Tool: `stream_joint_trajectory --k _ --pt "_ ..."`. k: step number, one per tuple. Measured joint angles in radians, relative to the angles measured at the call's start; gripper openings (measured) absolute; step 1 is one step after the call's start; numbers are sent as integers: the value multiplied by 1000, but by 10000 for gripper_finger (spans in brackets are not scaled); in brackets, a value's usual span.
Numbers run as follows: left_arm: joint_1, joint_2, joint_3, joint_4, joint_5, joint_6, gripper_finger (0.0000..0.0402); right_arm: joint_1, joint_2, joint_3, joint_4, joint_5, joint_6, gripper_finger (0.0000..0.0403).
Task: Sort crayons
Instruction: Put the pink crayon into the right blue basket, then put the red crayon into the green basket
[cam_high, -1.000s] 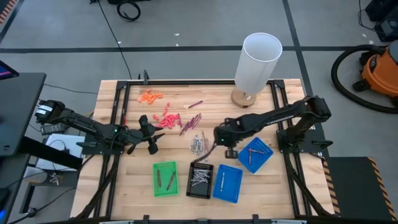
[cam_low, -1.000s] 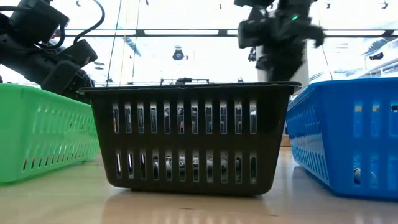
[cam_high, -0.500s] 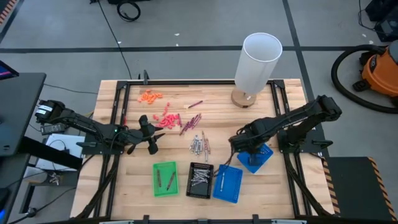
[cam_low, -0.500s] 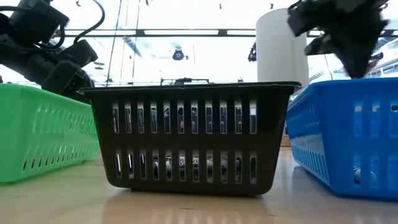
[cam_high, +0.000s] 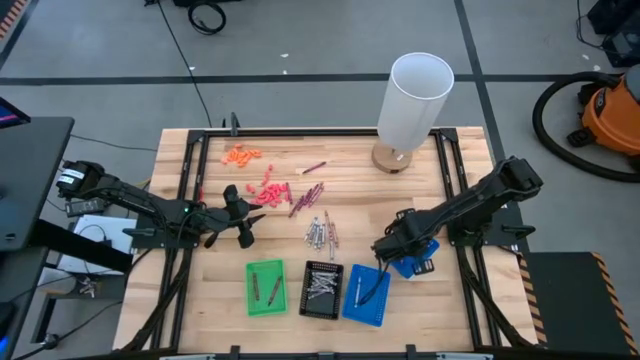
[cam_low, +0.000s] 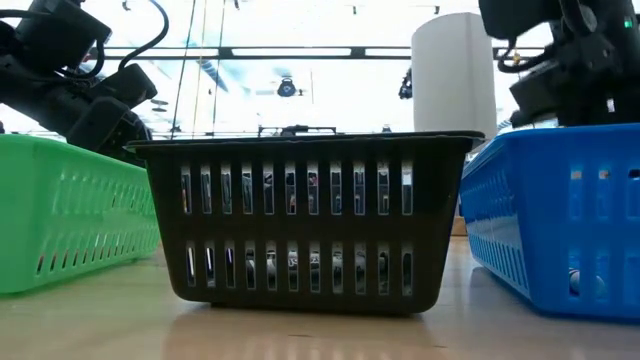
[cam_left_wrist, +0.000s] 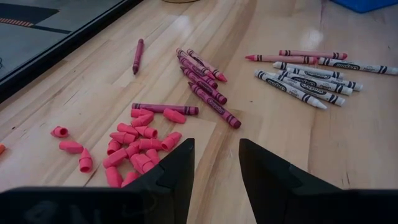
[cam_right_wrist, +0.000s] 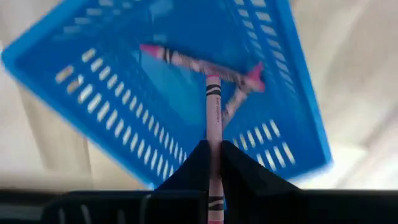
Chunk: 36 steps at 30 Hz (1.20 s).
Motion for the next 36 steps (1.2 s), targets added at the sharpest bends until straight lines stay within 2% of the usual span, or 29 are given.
stream_joint_trajectory --k 6,9,13,17,19,24,27,30,36 --pt "0 0 0 7 0 1 137 0 0 -78 160 20 3 35" --pt "0 0 0 6 0 1 137 0 -1 -94 188 70 52 50" --pt "0 0 0 2 0 0 137 0 -1 -97 202 83 95 78" --pt "0 0 0 -4 0 -6 137 0 -2 -97 195 76 123 103" --pt "0 0 0 -4 0 -8 137 0 -11 -94 165 29 123 111" --pt "0 0 0 0 0 0 137 0 -18 -12 53 33 138 112" --pt "0 0 0 9 0 4 137 0 -18 49 76 109 125 111" --pt "0 0 0 17 0 9 137 0 -18 101 129 233 87 111" --pt "-2 0 0 15 26 12 137 -15 -18 117 400 607 150 110"
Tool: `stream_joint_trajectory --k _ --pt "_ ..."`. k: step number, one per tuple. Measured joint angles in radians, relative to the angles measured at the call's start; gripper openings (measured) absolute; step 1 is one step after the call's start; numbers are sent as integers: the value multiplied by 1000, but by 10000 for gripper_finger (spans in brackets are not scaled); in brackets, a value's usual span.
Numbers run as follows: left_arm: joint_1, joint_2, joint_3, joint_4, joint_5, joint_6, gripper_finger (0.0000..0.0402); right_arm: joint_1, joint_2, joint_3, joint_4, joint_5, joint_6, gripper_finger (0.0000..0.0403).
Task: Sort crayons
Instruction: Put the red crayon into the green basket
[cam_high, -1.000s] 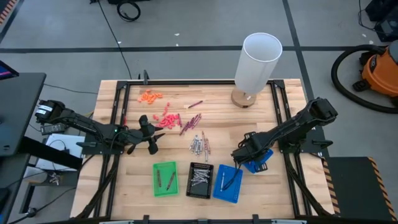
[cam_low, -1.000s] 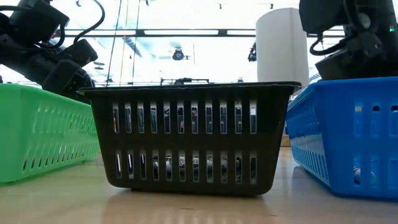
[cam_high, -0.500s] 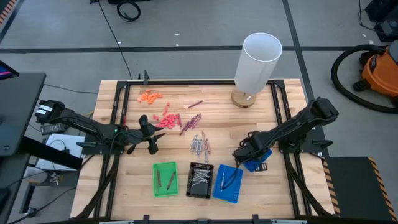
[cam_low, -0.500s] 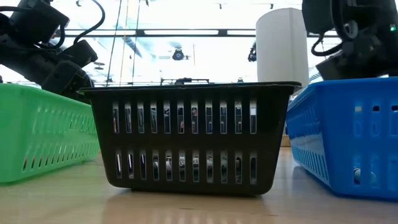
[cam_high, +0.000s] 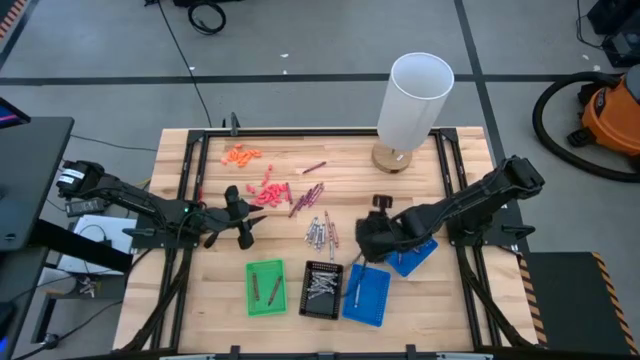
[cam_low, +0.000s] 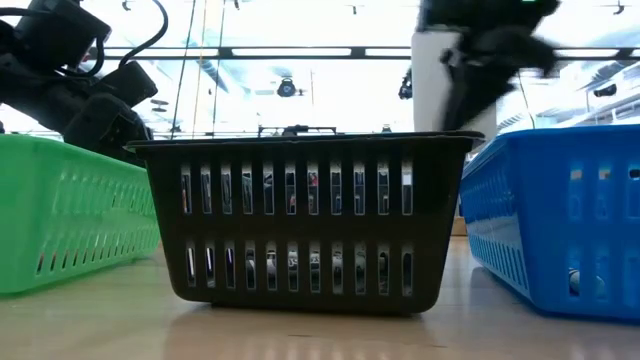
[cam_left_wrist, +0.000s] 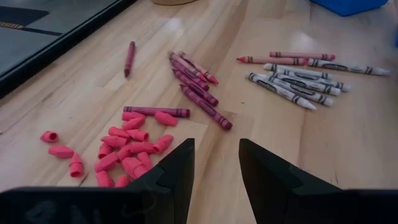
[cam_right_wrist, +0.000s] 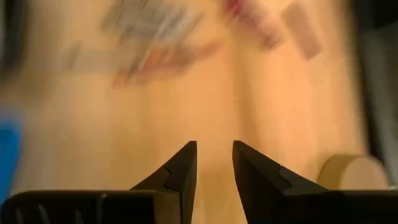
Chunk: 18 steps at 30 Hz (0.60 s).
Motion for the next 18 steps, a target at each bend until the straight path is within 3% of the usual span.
stream_joint_trajectory --k 7,13,18 --pt "1 0 0 3 24 -33 137 -61 0 -36 315 250 -3 110" --pt "55 0 20 -16 61 -62 137 -140 1 -203 779 255 -108 110" --pt "155 10 53 -81 142 -66 137 -194 2 -313 1023 225 -134 110"
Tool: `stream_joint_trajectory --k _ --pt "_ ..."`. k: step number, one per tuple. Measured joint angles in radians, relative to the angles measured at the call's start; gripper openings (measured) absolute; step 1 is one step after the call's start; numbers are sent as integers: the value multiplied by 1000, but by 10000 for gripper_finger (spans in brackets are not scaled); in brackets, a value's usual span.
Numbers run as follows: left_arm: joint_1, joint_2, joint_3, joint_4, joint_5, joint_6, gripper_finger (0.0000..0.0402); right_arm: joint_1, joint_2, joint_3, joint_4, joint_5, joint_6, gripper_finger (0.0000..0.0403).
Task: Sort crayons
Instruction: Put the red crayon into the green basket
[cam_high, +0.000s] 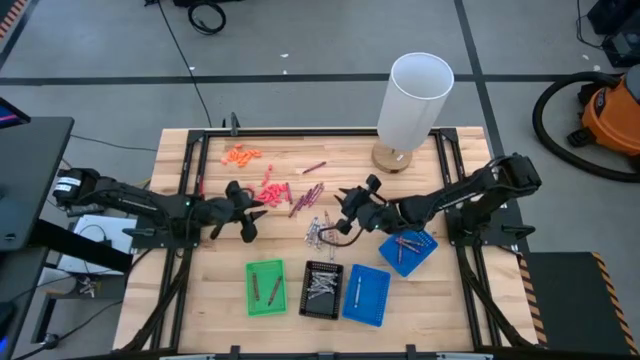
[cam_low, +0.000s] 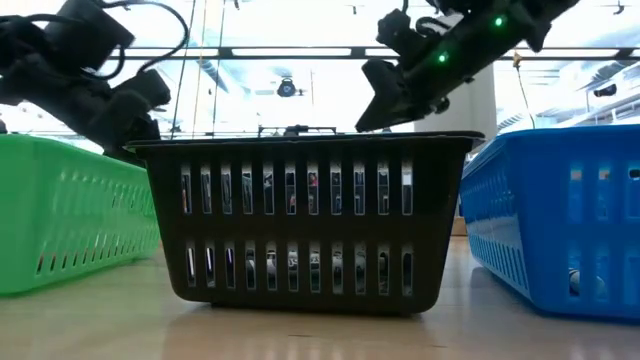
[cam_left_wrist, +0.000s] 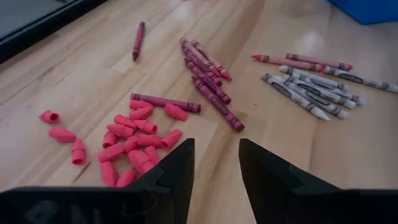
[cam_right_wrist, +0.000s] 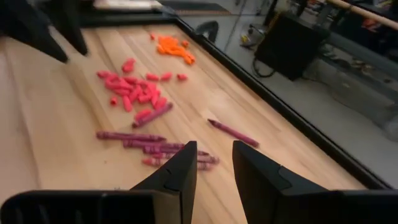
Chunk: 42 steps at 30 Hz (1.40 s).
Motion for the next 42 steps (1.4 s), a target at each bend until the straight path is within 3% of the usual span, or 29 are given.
stream_joint_trajectory --k 8,16,24,32,42 --pt "101 153 66 -3 116 -1 137 -48 0 -73 213 -56 -69 110" --pt "105 415 233 -29 120 -8 137 -54 0 -75 220 -58 -62 110" --pt "105 597 359 -24 119 -8 137 -53 0 -75 219 -114 -72 110" --pt "105 698 388 28 113 -19 137 -49 0 -75 219 -137 -73 110" --pt "110 721 387 68 87 -34 137 -47 0 -74 222 -152 -74 110"
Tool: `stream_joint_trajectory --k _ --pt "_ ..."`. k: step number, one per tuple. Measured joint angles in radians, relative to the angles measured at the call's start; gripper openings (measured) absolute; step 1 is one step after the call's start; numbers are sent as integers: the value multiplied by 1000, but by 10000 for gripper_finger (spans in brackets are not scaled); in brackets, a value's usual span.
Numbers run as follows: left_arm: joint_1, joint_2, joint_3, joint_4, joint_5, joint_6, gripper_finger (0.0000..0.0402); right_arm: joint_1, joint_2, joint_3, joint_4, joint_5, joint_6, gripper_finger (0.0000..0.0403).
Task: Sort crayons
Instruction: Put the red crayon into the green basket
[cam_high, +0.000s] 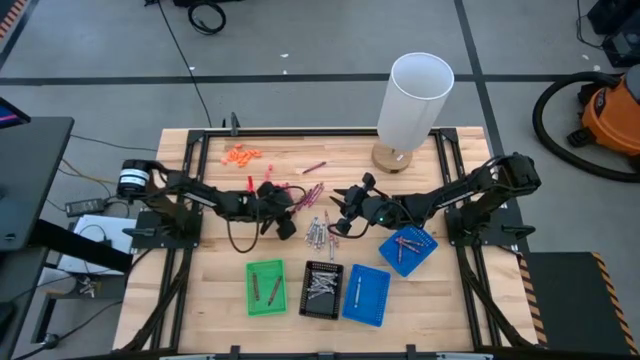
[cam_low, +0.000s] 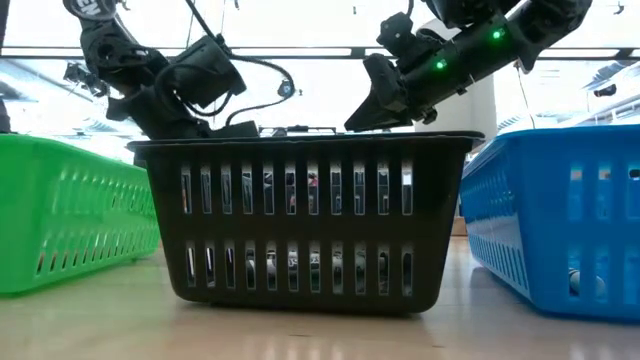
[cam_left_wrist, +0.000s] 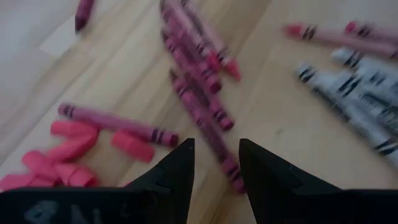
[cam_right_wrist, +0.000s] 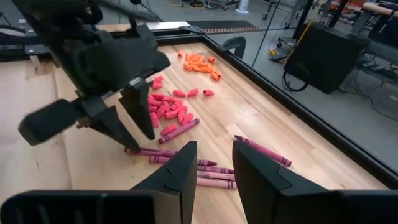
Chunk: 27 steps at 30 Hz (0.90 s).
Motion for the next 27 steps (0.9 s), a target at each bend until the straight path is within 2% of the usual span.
stream_joint_trajectory --k 9,13,20,27 --pt "-1 79 3 60 8 -9 132 0 0 0 5 -7 -3 110" --pt "0 85 4 48 26 -21 104 1 0 0 5 -8 -5 110" --pt "0 86 4 28 31 -44 28 1 0 0 -2 -8 -6 110" --pt "-4 67 1 25 31 -41 18 1 -1 0 -33 -8 1 111"
